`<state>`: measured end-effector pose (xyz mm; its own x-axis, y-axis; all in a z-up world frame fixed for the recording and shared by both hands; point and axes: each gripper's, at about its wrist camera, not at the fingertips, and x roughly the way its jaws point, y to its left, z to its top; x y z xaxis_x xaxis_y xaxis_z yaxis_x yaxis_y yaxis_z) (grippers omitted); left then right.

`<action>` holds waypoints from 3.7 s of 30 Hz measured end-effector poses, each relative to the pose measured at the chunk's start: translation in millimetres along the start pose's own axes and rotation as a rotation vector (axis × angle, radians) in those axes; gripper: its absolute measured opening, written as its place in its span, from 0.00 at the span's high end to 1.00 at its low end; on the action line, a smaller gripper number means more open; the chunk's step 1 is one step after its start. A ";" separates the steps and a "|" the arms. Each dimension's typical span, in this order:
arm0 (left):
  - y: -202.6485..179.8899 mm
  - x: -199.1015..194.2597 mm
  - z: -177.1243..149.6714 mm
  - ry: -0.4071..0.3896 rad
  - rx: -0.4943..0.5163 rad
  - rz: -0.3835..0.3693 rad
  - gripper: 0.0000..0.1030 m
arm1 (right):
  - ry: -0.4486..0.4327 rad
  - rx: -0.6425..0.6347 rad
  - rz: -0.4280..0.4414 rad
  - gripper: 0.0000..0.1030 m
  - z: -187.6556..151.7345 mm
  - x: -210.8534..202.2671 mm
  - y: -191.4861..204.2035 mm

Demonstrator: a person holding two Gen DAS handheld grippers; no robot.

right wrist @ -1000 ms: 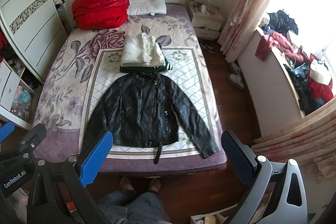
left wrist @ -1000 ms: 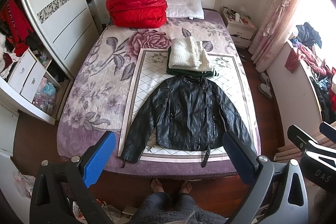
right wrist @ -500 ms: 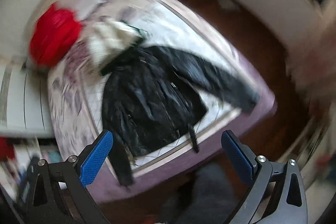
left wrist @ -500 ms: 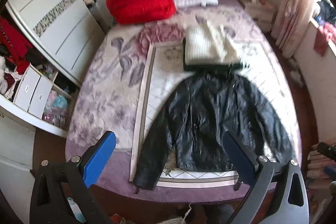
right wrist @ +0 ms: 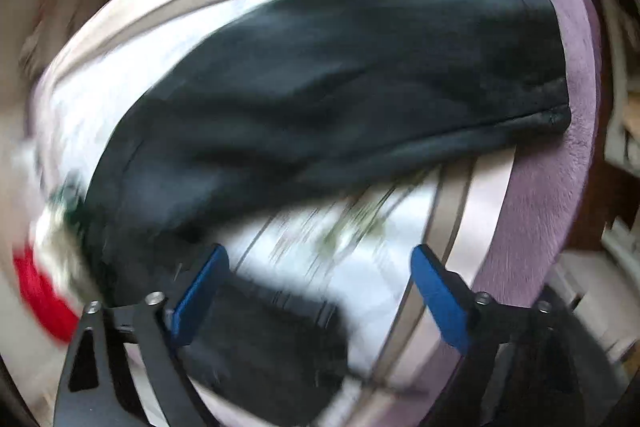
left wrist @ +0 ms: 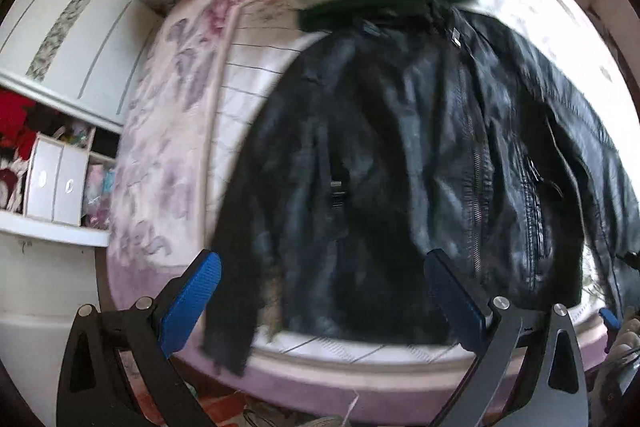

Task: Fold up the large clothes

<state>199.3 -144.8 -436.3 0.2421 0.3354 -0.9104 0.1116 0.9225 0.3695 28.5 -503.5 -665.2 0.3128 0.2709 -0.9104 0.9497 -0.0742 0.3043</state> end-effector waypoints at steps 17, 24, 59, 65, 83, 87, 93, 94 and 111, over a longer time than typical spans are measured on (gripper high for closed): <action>-107.9 72.4 9.1 -0.017 0.121 -0.116 0.00 | -0.340 0.058 0.474 0.27 87.4 16.1 -22.7; -103.4 86.2 26.8 0.009 0.056 -0.141 0.00 | -0.432 0.030 0.379 0.94 115.3 14.2 19.1; 235.1 188.9 -59.8 0.145 -0.670 -0.130 0.00 | 0.143 -1.547 -0.071 0.41 -391.2 170.4 305.5; 188.4 163.8 -17.7 0.089 -0.582 -0.178 0.00 | -0.175 -1.257 -0.332 0.41 -263.5 100.5 261.3; 84.1 227.1 86.8 0.153 -0.505 -0.127 0.00 | -0.053 -1.130 -0.279 0.72 -168.2 147.0 261.2; 116.4 189.6 48.0 0.112 -0.646 -0.172 0.00 | -0.082 -1.268 -0.315 0.68 -198.8 133.0 261.9; 182.8 169.2 -92.8 0.299 -1.034 -0.267 0.00 | -0.241 -1.535 -0.429 0.44 -292.1 122.6 214.5; 193.9 173.4 -124.3 0.341 -1.132 -0.293 0.00 | -0.291 -1.555 -0.479 0.44 -308.6 124.2 202.7; 268.9 232.0 -321.1 0.402 -1.914 -0.317 0.66 | -0.366 -1.737 -0.517 0.44 -502.4 135.5 150.1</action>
<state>-24.0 242.4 -607.9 0.2018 -0.0904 -0.9753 -0.9665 -0.1798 -0.1833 205.9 4.3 -601.9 0.2438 -0.2713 -0.9311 -0.0671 0.9531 -0.2952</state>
